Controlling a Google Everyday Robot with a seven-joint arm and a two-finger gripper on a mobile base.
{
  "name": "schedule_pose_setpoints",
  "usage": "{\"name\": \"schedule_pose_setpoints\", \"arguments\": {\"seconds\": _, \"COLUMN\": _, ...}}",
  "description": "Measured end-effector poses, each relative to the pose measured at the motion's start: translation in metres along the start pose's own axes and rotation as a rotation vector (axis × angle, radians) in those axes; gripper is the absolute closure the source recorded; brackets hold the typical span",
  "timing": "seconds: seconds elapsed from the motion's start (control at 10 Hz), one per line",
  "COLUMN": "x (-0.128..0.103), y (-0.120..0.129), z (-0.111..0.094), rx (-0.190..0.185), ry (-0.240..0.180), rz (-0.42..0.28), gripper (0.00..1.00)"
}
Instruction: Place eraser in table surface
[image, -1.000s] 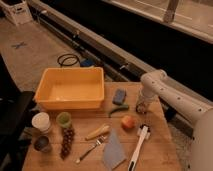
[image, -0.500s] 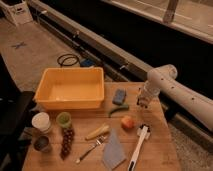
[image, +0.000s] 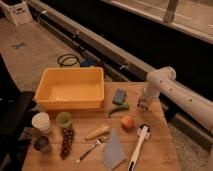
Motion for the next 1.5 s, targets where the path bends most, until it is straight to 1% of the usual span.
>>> {"name": "schedule_pose_setpoints", "arguments": {"seconds": 0.1, "x": 0.0, "y": 0.002, "z": 0.006, "rx": -0.012, "ry": -0.008, "rz": 0.007, "gripper": 0.95}}
{"name": "schedule_pose_setpoints", "arguments": {"seconds": 0.2, "x": 0.001, "y": 0.003, "z": 0.009, "rx": -0.018, "ry": -0.013, "rz": 0.015, "gripper": 0.88}}
{"name": "schedule_pose_setpoints", "arguments": {"seconds": 0.3, "x": 0.001, "y": 0.009, "z": 0.016, "rx": -0.036, "ry": -0.025, "rz": 0.033, "gripper": 0.73}}
{"name": "schedule_pose_setpoints", "arguments": {"seconds": 0.5, "x": 0.001, "y": 0.011, "z": 0.02, "rx": -0.041, "ry": -0.028, "rz": 0.039, "gripper": 0.58}}
{"name": "schedule_pose_setpoints", "arguments": {"seconds": 0.6, "x": 0.0, "y": 0.011, "z": 0.024, "rx": -0.041, "ry": -0.026, "rz": 0.036, "gripper": 0.47}}
{"name": "schedule_pose_setpoints", "arguments": {"seconds": 0.7, "x": -0.003, "y": 0.008, "z": 0.027, "rx": -0.029, "ry": -0.019, "rz": 0.033, "gripper": 0.39}}
{"name": "schedule_pose_setpoints", "arguments": {"seconds": 0.9, "x": -0.001, "y": 0.009, "z": 0.022, "rx": -0.012, "ry": -0.002, "rz": 0.037, "gripper": 0.37}}
{"name": "schedule_pose_setpoints", "arguments": {"seconds": 1.0, "x": -0.001, "y": 0.011, "z": 0.02, "rx": -0.009, "ry": -0.002, "rz": 0.04, "gripper": 0.37}}
{"name": "schedule_pose_setpoints", "arguments": {"seconds": 1.2, "x": -0.001, "y": 0.007, "z": 0.02, "rx": -0.007, "ry": -0.003, "rz": 0.036, "gripper": 0.37}}
{"name": "schedule_pose_setpoints", "arguments": {"seconds": 1.5, "x": -0.001, "y": 0.01, "z": 0.02, "rx": -0.007, "ry": -0.003, "rz": 0.04, "gripper": 0.37}}
